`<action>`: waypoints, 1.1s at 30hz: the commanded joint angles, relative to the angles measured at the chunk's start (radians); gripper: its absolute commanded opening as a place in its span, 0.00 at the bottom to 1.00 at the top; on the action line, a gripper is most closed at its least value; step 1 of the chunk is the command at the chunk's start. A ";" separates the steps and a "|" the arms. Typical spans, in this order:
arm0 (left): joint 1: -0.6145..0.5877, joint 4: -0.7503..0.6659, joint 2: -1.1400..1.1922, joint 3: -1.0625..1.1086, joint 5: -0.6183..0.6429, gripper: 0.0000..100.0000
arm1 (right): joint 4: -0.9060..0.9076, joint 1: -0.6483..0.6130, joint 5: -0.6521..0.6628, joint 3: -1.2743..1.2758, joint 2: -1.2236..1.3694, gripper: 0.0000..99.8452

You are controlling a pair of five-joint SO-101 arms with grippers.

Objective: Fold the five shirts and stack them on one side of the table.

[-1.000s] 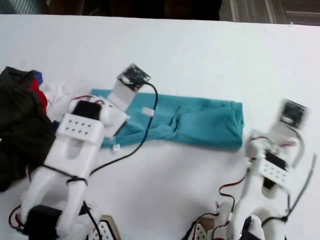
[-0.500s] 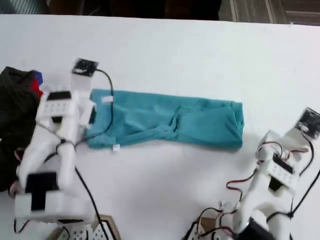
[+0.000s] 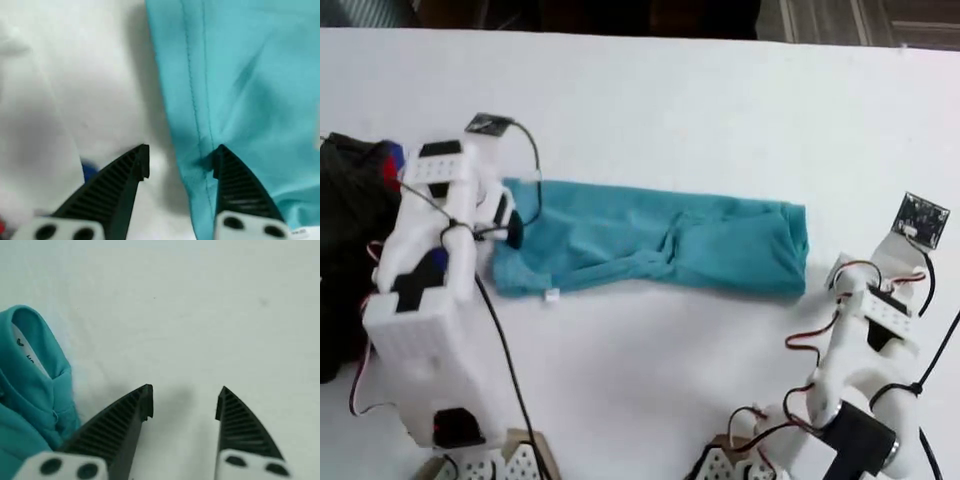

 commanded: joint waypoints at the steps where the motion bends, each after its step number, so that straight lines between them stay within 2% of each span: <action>1: 0.015 0.041 0.052 -0.074 -0.017 0.23 | 0.007 -0.008 0.009 -0.043 0.002 0.21; 12: 0.057 0.308 0.302 -0.415 -0.043 0.22 | 0.007 -0.004 0.009 -0.046 0.002 0.21; 14: 0.071 0.359 0.347 -0.476 -0.051 0.16 | 0.007 -0.002 0.009 -0.046 0.002 0.21; 16: 0.075 0.394 0.387 -0.538 -0.051 0.04 | 0.007 -0.002 0.009 -0.046 0.002 0.21; 17: 0.072 0.405 0.404 -0.567 -0.051 0.01 | 0.007 -0.002 0.009 -0.046 0.002 0.21; 18: 0.069 0.420 0.419 -0.593 -0.051 0.04 | 0.007 -0.002 0.009 -0.046 0.002 0.21; 27: -0.052 0.514 0.445 -0.808 -0.068 0.03 | 0.007 -0.002 0.006 -0.046 0.002 0.21; 33: -0.077 0.516 0.333 -0.716 -0.103 0.03 | 0.004 -0.004 0.003 -0.046 0.007 0.21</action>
